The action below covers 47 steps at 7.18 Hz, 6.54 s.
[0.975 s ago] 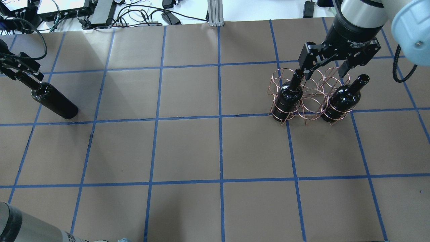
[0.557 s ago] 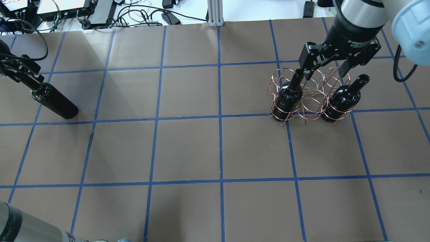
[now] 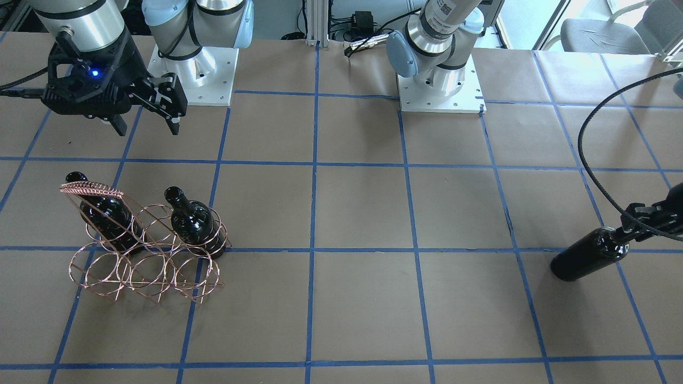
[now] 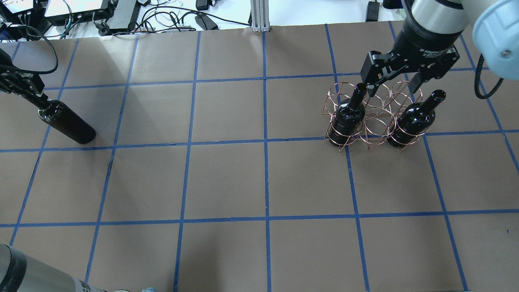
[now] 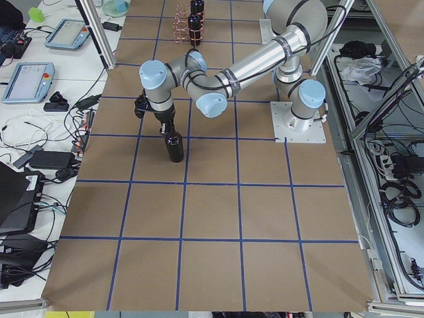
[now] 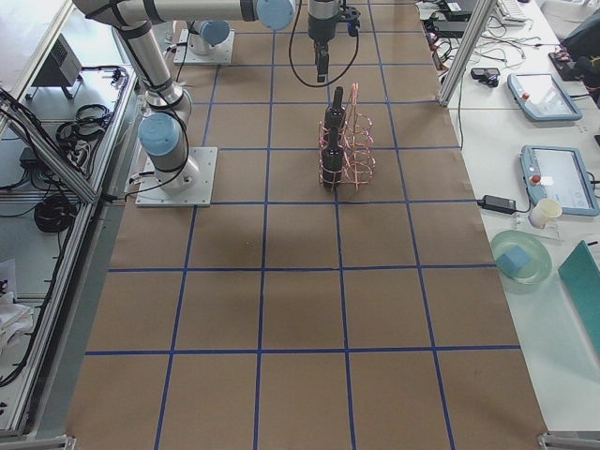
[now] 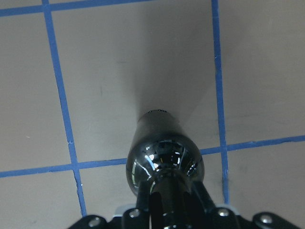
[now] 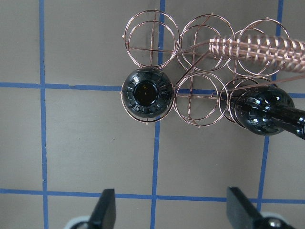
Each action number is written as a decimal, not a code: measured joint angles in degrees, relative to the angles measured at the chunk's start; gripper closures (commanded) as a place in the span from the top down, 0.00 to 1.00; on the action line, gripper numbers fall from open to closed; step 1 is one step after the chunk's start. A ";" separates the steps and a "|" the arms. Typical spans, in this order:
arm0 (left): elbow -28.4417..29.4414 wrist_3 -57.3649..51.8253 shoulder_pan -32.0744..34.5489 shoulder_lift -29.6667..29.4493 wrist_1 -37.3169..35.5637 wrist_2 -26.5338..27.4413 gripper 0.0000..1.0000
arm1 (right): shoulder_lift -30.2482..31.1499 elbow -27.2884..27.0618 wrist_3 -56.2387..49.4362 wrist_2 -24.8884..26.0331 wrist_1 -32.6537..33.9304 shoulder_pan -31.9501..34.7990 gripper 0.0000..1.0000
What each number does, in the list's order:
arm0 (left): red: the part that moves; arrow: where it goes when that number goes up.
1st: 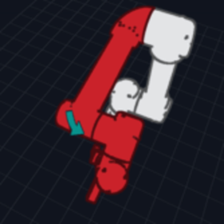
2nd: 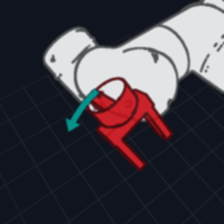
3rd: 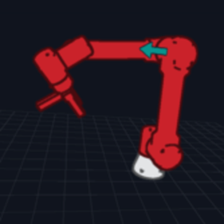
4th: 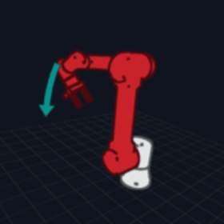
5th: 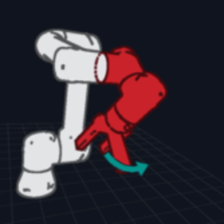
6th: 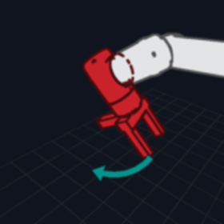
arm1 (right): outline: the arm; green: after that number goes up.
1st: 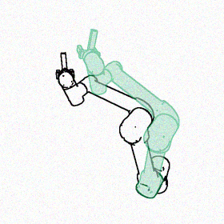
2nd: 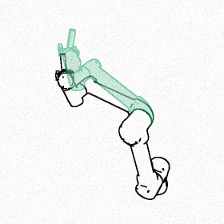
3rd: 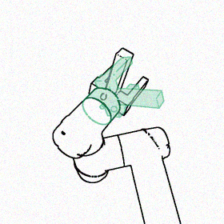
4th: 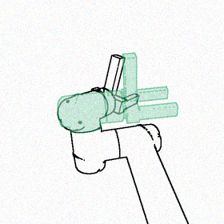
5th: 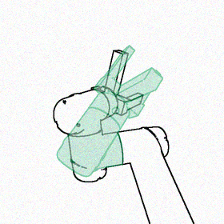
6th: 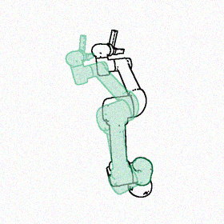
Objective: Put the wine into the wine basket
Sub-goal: 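Close the left gripper on the bottle neck and tilt it upright, then carry the upright bottle with the left gripper toward the table center, then stand the bottle on the table and open the left gripper, then reach the right gripper down to the bottle neck while the left arm withdraws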
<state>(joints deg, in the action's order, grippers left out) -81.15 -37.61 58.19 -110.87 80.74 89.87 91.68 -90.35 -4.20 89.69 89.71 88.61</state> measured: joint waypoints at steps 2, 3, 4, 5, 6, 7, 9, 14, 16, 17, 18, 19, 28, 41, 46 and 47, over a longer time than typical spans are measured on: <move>-0.04 -0.16 0.01 0.70 0.43 1.38 0.00 | -0.07 0.00 0.09 -0.05 -0.03 0.06 0.84; 0.00 -0.07 0.23 1.49 1.14 1.56 0.00 | -0.06 0.00 0.15 -0.09 -0.02 0.07 0.84; 0.01 0.66 0.82 2.38 2.12 1.61 0.00 | -0.06 0.00 0.10 -0.11 -0.02 0.07 0.84; 0.00 3.34 2.62 3.50 3.66 1.48 0.00 | -0.06 0.00 -0.04 -0.08 -0.01 0.04 0.84; -0.03 7.74 5.73 4.70 5.03 1.32 0.00 | -0.04 0.00 -0.11 -0.01 -0.04 -0.01 0.84; -0.15 13.28 9.90 5.83 5.77 1.29 0.00 | -0.02 0.00 -0.08 -0.01 -0.05 -0.01 0.84; -1.48 23.26 18.78 7.58 6.22 1.13 0.00 | 0.03 0.00 0.08 -0.09 -0.06 0.04 0.83; -9.19 36.42 38.06 14.44 6.33 -2.61 0.00 | 0.14 0.00 -0.10 -0.09 -0.08 0.02 0.84; -13.87 40.10 43.21 16.72 5.83 -3.42 0.00 | -0.07 0.00 -0.14 -0.15 -0.01 0.03 0.84; -16.07 40.61 44.58 17.67 5.34 -3.47 0.00 | -0.19 0.00 -0.20 -0.15 0.02 0.01 0.84; -17.64 40.76 45.16 18.41 5.09 -3.49 0.00 | -0.14 0.00 -0.24 -0.07 -0.09 -0.04 0.84; -18.76 40.78 45.41 18.85 4.94 -3.53 0.00 | -0.05 0.00 -0.25 0.00 -0.24 -0.11 0.84; -20.43 40.83 45.52 17.85 4.07 -3.59 0.85 | 0.00 0.00 0.16 -0.02 0.00 0.17 0.84; -5.83 30.87 18.96 17.40 8.12 1.22 1.00 | -3.65 2.18 36.76 -2.55 3.25 27.22 0.84; -6.48 28.22 10.65 15.05 6.44 1.26 1.00 | -16.48 10.40 51.47 0.63 6.10 39.54 0.85; -6.65 28.21 10.23 14.87 6.16 1.26 1.00 | -17.35 9.12 51.56 1.19 7.21 39.88 0.86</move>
<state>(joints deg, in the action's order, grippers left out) -87.81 -9.40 68.42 -96.00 86.90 91.12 74.33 -81.23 47.36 90.88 96.92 128.49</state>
